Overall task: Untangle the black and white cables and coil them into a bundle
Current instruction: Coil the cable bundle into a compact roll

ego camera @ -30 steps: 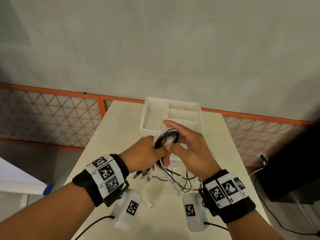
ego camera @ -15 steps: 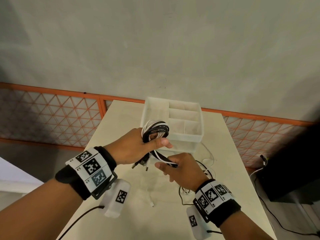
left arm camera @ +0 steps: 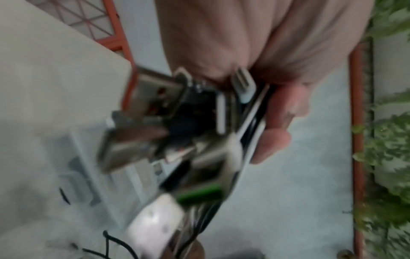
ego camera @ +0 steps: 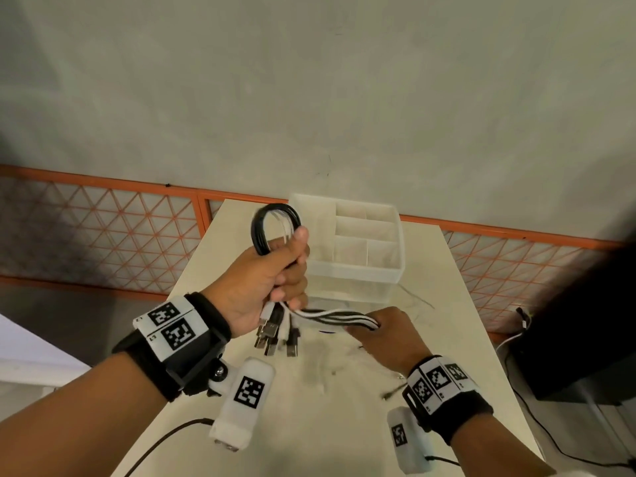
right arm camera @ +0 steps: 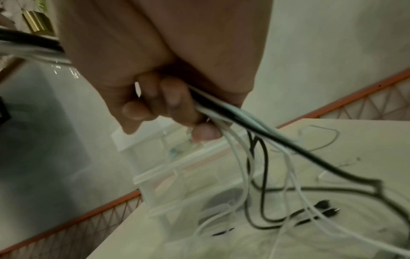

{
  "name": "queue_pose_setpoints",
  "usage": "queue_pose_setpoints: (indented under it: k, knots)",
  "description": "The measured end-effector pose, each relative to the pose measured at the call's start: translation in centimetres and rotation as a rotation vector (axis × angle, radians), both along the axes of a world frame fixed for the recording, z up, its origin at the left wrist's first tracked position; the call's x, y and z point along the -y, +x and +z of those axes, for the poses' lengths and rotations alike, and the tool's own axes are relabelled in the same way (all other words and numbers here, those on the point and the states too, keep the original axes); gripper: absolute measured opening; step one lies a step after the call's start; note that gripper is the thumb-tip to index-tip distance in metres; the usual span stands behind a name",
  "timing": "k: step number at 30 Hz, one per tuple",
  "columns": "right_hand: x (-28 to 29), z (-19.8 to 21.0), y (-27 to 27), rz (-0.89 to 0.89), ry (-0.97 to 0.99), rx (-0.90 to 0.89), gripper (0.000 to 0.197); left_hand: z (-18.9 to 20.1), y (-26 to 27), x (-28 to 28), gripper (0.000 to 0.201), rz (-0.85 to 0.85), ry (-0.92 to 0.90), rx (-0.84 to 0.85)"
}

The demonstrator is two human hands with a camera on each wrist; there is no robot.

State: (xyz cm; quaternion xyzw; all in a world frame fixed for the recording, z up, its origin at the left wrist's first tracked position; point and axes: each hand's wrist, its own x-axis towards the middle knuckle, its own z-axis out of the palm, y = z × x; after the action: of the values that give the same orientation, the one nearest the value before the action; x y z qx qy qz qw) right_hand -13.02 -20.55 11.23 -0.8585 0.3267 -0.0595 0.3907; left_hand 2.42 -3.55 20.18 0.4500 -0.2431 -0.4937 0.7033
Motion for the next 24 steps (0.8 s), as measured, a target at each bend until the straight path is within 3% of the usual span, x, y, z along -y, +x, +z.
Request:
queue_pose_setpoints:
  k: [2,5,8,10,12,15,19,24]
  knots:
    - [0.9,0.4,0.0,-0.042,-0.088,-0.011,0.044,-0.5,-0.2,-0.2,0.033,-0.109,0.202,0.178]
    - [1.6,1.9,0.4,-0.094,-0.233,0.024,0.044,-1.7,-1.2,0.0,0.038,-0.208,0.508,0.63]
    - [1.0,3.7,1.2,-0.105,-0.288,0.052,0.034,-3.5,-1.9,1.0,0.03,-0.185,0.657,1.016]
    - [0.1,4.7,1.5,-0.089,-0.31,0.082,0.032,-4.5,-1.9,1.6,0.028,-0.097,0.737,1.09]
    - [-0.5,5.5,1.5,-0.072,-0.277,0.151,0.025,-5.2,-1.7,2.1,0.037,0.01,0.771,1.035]
    - [-1.0,6.3,1.1,0.011,-0.076,0.282,0.019,-5.3,-1.6,2.5,0.043,0.144,0.787,0.874]
    - [-1.3,6.7,0.6,0.07,0.162,0.426,0.01,-5.3,-0.6,2.5,0.037,0.246,0.679,0.702]
    - [-1.4,5.3,0.9,-0.086,0.237,0.492,0.024,-4.1,-1.9,2.5,0.042,0.156,0.435,0.191]
